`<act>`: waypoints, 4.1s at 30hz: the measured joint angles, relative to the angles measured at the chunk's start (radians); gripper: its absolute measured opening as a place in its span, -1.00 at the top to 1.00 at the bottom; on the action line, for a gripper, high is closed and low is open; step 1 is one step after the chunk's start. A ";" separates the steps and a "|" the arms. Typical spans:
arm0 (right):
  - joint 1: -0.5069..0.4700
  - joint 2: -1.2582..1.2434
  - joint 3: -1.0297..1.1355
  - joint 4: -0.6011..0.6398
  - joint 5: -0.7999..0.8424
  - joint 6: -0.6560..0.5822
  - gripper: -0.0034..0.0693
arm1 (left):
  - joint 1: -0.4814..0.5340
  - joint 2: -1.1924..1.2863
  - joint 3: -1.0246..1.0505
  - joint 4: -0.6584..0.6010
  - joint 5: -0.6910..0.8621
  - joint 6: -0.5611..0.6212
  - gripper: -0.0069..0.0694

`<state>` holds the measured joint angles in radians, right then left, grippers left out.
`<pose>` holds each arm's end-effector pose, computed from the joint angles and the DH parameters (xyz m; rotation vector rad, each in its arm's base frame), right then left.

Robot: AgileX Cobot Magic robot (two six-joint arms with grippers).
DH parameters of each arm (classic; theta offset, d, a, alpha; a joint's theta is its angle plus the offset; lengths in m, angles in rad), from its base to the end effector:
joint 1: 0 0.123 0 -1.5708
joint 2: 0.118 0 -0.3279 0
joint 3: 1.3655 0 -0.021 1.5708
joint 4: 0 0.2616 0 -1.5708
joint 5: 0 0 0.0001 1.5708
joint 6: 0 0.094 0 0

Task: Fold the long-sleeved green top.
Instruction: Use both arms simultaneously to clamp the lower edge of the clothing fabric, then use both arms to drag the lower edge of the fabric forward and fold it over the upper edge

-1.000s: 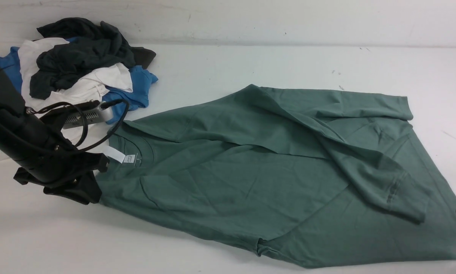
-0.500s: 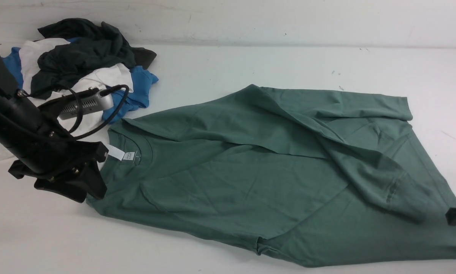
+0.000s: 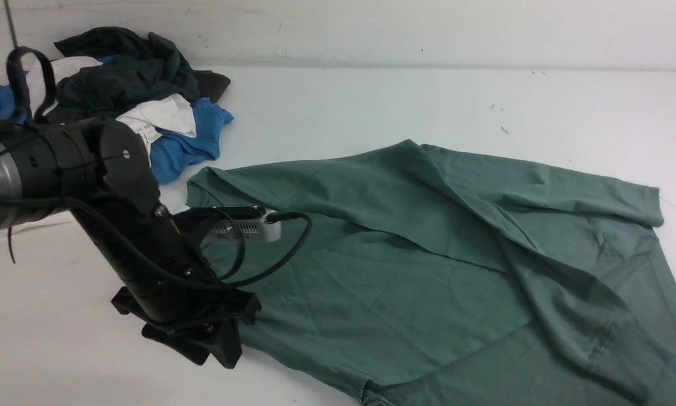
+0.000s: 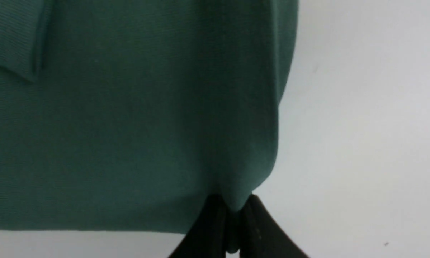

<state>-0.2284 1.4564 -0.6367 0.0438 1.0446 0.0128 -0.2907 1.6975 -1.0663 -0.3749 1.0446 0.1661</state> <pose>0.1863 -0.0397 0.1997 -0.3914 -2.9131 -0.0847 0.2935 -0.1189 0.2346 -0.4033 -3.0379 0.4951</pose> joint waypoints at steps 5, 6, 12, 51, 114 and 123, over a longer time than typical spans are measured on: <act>0.000 -0.036 0.009 -0.012 -0.031 0.007 0.85 | -0.053 0.010 0.000 0.025 -0.103 -0.084 0.08; 0.000 -0.036 0.009 -0.012 -0.035 0.007 0.85 | -0.058 0.017 0.000 0.023 -0.108 -0.089 0.08; 0.000 -0.036 0.009 -0.012 -0.050 0.008 0.85 | -0.069 0.084 0.000 0.007 -0.137 -0.104 0.08; 0.000 -0.330 0.037 -0.011 0.060 0.007 0.85 | -0.071 0.011 0.099 0.040 -0.193 -0.178 0.79; 0.108 0.627 -1.218 0.258 0.178 -0.137 0.47 | 0.187 0.432 -1.002 0.033 0.179 -0.149 0.29; 0.259 0.719 -1.130 0.253 0.145 -0.227 0.94 | 0.187 0.380 -0.797 0.038 0.187 -0.122 0.83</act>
<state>0.0309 2.1758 -1.7664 0.2969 1.1891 -0.2143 -0.1040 2.0771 -1.8629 -0.3371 1.2320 0.0441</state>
